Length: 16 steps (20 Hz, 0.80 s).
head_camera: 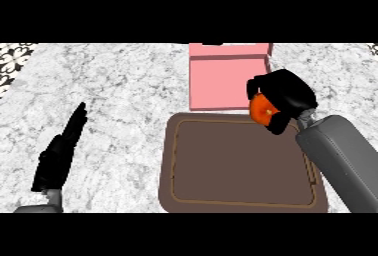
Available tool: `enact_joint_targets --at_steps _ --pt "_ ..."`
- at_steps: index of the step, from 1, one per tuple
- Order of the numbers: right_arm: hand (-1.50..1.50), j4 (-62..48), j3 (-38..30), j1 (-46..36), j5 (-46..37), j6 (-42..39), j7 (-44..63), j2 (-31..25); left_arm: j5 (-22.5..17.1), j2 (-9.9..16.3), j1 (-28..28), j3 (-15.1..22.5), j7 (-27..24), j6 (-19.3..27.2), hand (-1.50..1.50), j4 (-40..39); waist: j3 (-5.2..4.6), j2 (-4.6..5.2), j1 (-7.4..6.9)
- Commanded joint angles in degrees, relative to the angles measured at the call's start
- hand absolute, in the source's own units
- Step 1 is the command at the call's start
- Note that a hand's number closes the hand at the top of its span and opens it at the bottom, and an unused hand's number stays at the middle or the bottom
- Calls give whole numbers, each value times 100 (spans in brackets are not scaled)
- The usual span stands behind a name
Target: Pick the squash from the tray and place it in the cardboard box
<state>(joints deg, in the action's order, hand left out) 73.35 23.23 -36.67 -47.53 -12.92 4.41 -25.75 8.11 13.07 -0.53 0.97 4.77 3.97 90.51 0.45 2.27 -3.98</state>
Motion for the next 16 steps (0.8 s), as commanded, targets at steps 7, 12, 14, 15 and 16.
enact_joint_targets --at_steps 7,12,14,15,16 --pt "150 -1412 -1112 -847 988 420 -3891 -1513 62 -19 -199 96 31 -33 0 31 8 70 -164" --pt "150 -2037 -1724 -1259 2246 -545 -5395 -1438 128 -165 -89 250 30 10 0 -30 -4 28 -202" --pt "150 -2390 -1902 -1476 2526 -948 -5899 -1526 84 -60 -32 186 -35 -79 0 -55 -13 17 -251" --pt "150 -2499 -1868 -1556 2609 -1149 -6252 -1475 82 -66 -175 130 43 -39 0 -93 -18 -9 -164" --pt "150 -2737 -1920 -1659 2642 -1195 -6387 -1535 213 -138 -190 249 -5 34 0 -124 -16 24 -196"
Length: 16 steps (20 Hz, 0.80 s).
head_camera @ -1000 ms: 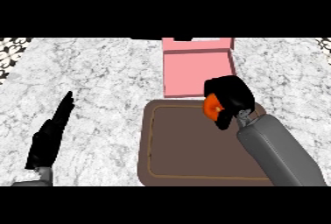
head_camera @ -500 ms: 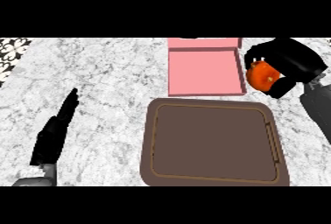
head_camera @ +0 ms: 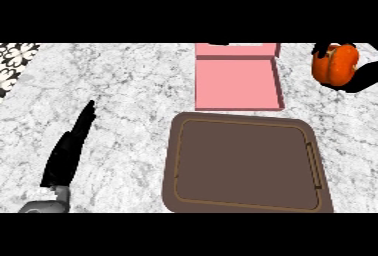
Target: Pick the squash from the tray and place it in the cardboard box
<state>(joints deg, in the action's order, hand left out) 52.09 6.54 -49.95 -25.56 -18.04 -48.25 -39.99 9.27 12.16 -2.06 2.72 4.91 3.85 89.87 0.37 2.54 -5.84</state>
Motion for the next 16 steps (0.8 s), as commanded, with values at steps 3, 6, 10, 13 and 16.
enact_joint_targets --at_steps 3,6,10,13,16 --pt "150 -952 -233 -755 660 -1036 -1294 -141 -24 149 -50 -71 96 -135 0 -58 -19 -60 -6" --pt "150 -1147 60 -1059 644 -1117 -1308 66 -13 43 -230 -136 -49 -18 0 -312 -32 -70 69" --pt "150 -1521 289 -1682 637 -1136 -906 404 9 7 -215 -103 50 -21 0 -328 -38 -115 104" --pt "150 -1787 507 -1786 502 -969 -980 544 55 -65 146 -98 -250 98 0 -258 -38 -134 132" --pt "150 -2072 720 -2169 341 -817 -770 898 96 -44 -207 -52 218 54 0 -124 -35 -131 163"
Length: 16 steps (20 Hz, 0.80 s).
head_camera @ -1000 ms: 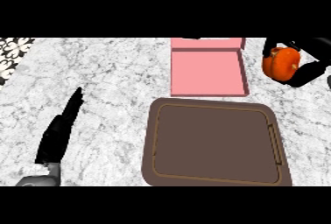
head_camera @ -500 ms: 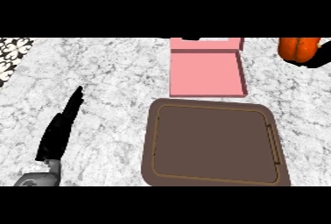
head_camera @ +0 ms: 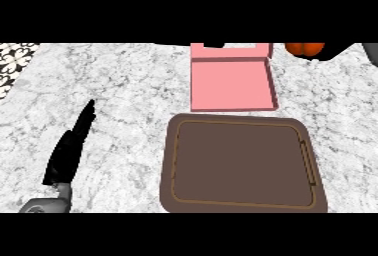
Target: Pick the squash from the tray and place it in the cardboard box
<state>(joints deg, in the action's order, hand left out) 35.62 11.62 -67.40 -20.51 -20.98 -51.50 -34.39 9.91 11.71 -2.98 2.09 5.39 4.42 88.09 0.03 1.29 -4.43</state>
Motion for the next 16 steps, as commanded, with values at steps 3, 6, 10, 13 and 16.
enact_joint_targets --at_steps 3,6,10,13,16 --pt "150 -738 319 -651 -248 -468 -368 594 -12 161 7 -139 15 -81 0 19 -4 -18 47" --pt "150 -907 619 -684 -549 -140 -241 1040 -9 28 158 -82 -1 -22 0 73 -5 -36 93" --pt "150 -1279 807 -707 -824 274 -182 1524 34 -26 163 -97 35 51 0 132 -4 -41 133" --pt "150 -1544 905 -819 -1015 384 80 1840 -61 -33 87 -195 -8 1 0 21 -5 -57 203" --pt "-150 -2048 804 -872 -1006 398 378 2098 -197 176 -9 -325 152 -235 0 65 -5 -38 168"
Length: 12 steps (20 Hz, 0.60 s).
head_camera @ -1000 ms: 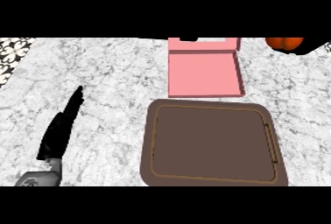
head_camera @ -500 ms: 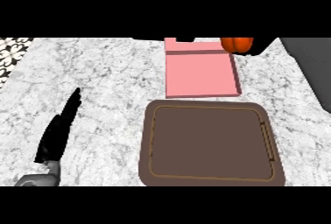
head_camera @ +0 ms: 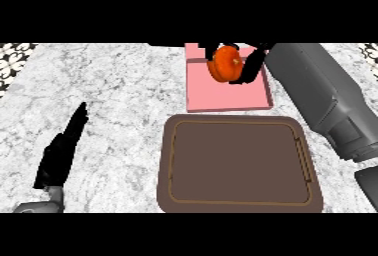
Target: Pick the squash from the tray and place it in the cardboard box
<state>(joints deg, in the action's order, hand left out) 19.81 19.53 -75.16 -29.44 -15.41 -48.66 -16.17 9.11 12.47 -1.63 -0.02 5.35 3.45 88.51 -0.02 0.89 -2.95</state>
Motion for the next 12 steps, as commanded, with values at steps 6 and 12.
enact_joint_targets --at_steps 6,12 --pt "-150 -964 -166 -78 -145 294 -129 760 132 -87 60 19 -265 66 0 -164 1 38 -59" --pt "-150 -1197 -1228 -301 900 -406 95 772 -6 -57 -262 -89 -23 -37 0 -238 1 52 -7"
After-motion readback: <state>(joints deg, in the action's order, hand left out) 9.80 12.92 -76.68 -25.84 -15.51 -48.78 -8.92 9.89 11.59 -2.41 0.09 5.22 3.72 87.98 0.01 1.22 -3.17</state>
